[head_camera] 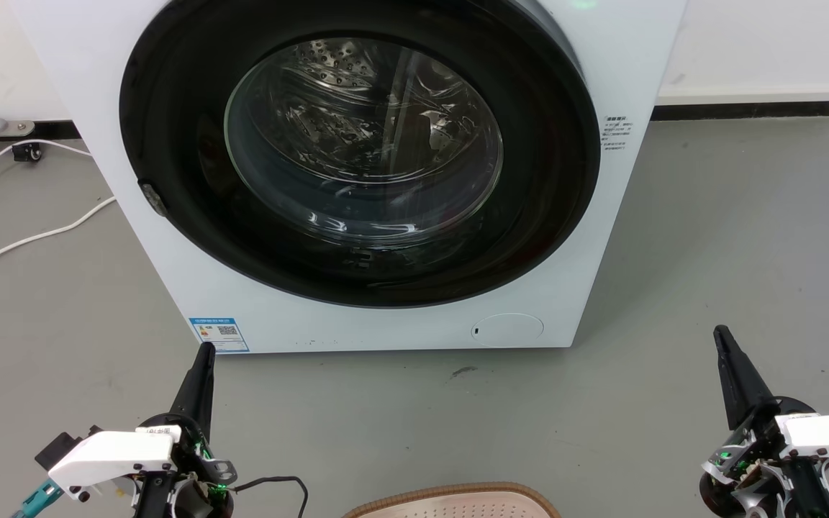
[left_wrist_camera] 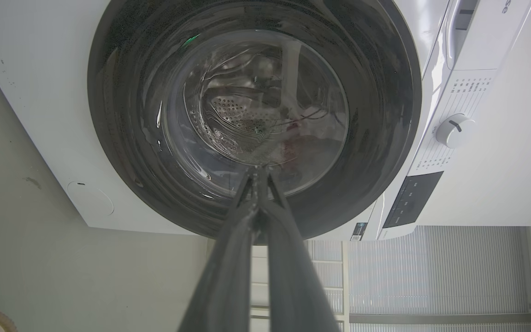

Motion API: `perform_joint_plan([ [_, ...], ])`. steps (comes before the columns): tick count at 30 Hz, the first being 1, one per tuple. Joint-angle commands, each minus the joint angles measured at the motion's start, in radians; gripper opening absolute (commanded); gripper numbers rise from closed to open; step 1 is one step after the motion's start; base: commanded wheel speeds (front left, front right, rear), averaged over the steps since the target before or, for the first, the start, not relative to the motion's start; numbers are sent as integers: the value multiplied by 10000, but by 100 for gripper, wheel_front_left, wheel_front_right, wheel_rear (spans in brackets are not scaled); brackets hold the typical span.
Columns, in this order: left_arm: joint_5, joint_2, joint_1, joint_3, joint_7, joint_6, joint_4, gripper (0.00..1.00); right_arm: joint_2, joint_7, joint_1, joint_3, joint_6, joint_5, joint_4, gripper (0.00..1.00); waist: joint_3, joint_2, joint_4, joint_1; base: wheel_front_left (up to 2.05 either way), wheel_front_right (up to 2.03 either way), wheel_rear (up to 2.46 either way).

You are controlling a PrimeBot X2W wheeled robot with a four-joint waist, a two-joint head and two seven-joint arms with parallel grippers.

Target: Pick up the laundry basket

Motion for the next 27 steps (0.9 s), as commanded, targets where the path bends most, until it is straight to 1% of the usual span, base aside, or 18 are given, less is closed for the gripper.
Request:
perform_joint_plan([
  [1, 61, -7, -93, 34, 26, -32, 6, 0, 37, 17, -150, -17, 0, -36, 13, 0, 0, -1, 0, -1, 0, 0, 0],
  [25, 58, -11, -93, 38, 31, -32, 6, 0, 63, 53, -148, -51, 0, -74, 15, 0, 0, -1, 0, -1, 0, 0, 0],
  [26, 12, -2, 0, 3, 1, 0, -2, 100, 21, 13, -11, -33, 0, -17, 0, 100, 0, -1, 0, 0, 0, 0, 0],
  [27, 8, -8, 22, -8, -4, 2, 41, 0, 21, 8, 20, -26, 0, -17, 37, 0, 0, -1, 0, 0, 0, 0, 0],
])
